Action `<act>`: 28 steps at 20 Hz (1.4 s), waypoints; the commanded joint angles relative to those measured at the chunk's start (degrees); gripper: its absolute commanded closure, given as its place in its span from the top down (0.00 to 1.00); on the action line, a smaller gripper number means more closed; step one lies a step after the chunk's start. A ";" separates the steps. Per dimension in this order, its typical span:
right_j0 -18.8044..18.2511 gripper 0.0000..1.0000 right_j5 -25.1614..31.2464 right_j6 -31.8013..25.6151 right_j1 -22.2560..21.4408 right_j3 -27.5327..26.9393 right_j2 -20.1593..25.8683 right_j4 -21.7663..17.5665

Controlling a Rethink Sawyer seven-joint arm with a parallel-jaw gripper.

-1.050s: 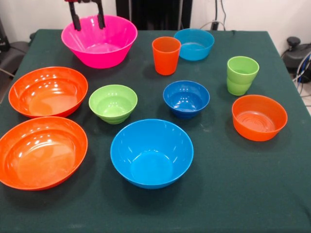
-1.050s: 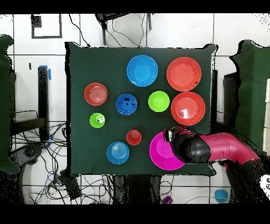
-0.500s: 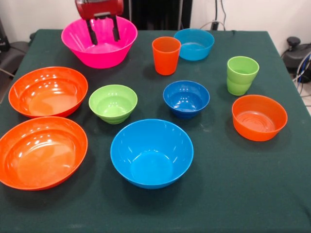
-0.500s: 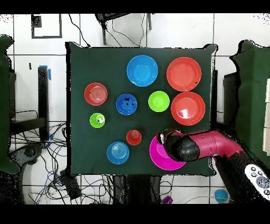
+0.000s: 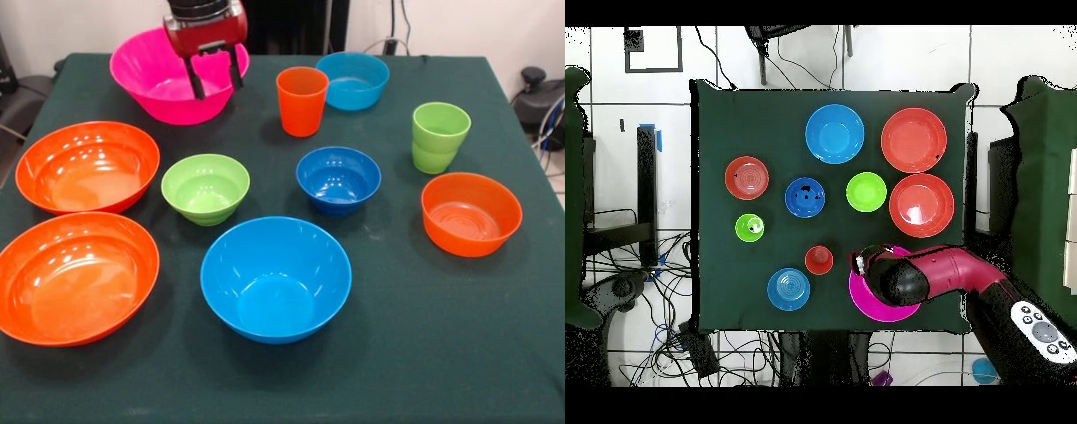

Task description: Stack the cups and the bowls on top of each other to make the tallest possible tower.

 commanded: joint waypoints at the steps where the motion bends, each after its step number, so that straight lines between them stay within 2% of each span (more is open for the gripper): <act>1: 3.77 1.00 -6.47 -0.26 5.78 -1.49 -2.63 -6.24; 4: 5.77 1.00 -8.30 1.79 5.87 -1.63 -4.68 -6.96; 12: 6.74 1.00 -8.19 0.49 6.59 -3.41 -6.02 -5.65; 28: 6.69 1.00 -5.11 -3.21 4.94 -4.18 -5.72 -4.38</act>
